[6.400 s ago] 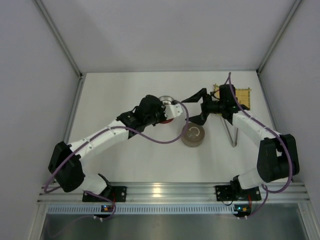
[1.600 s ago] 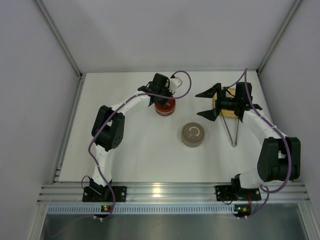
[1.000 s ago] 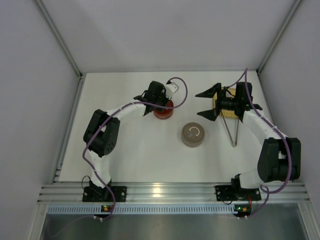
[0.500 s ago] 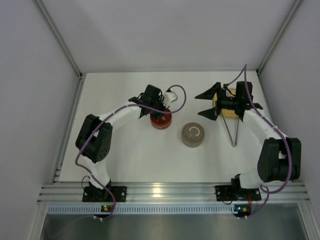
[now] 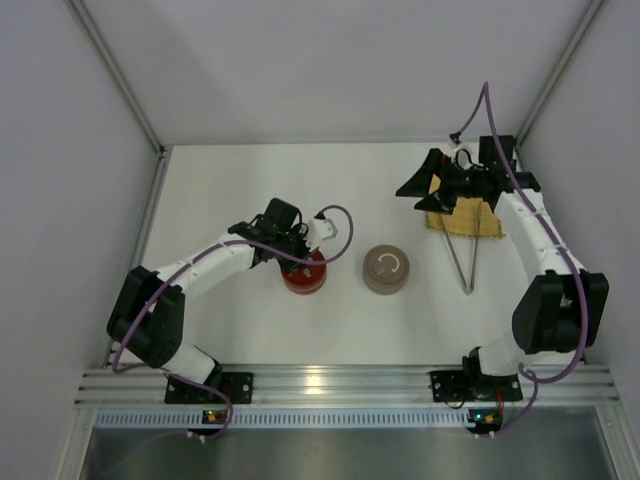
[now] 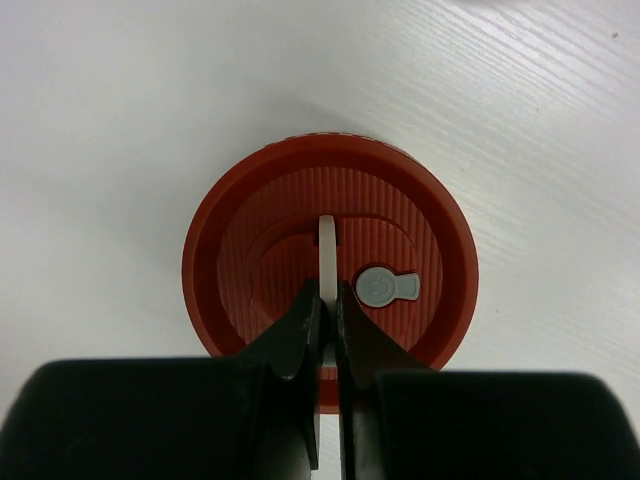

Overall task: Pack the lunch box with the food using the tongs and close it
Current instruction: Move the packing box to the center of the board.

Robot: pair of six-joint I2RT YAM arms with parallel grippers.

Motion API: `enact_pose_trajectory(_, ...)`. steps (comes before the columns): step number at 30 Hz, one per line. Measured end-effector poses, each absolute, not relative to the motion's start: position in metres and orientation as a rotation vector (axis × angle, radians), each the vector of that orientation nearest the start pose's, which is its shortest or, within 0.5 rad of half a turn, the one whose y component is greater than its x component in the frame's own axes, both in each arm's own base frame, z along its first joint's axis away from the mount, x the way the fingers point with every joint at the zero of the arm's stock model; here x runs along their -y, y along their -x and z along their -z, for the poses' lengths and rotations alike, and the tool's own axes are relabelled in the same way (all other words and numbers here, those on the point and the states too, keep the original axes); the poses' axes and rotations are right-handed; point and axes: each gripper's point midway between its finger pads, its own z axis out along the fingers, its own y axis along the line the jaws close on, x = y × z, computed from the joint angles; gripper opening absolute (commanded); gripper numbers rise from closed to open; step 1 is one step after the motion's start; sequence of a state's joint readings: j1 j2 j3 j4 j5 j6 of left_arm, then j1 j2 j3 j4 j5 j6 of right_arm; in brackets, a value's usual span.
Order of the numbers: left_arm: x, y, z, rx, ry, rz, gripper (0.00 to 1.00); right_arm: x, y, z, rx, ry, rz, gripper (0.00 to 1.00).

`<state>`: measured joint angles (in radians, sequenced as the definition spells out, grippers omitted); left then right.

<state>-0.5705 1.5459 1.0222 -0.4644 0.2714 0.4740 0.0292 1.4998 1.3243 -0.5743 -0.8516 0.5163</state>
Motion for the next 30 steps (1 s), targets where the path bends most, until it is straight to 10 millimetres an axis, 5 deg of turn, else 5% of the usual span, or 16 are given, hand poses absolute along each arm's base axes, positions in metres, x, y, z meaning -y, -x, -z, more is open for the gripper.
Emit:
enact_pose_trajectory(5, 0.213, -0.277, -0.079, -2.133, -1.392, 0.388, 0.00, -0.139, -0.354, -0.202, -2.458, 0.046, -1.073, 0.60)
enact_pose_trajectory(14, 0.205, -0.260, -0.079, -2.079, -1.480, 0.398, 0.00, -0.125, -0.323, -0.121, -2.744, 0.264, -0.957, 0.48)
enact_pose_trajectory(24, 0.204, -0.256, -0.078, -2.037, -1.541, 0.390, 0.00, -0.121, -0.308, -0.073, -2.875, 0.443, -0.844, 0.42)
enact_pose_trajectory(30, 0.206, -0.252, -0.078, -2.012, -1.566, 0.376, 0.00, -0.138, -0.299, -0.062, -2.901, 0.553, -0.846, 0.36)
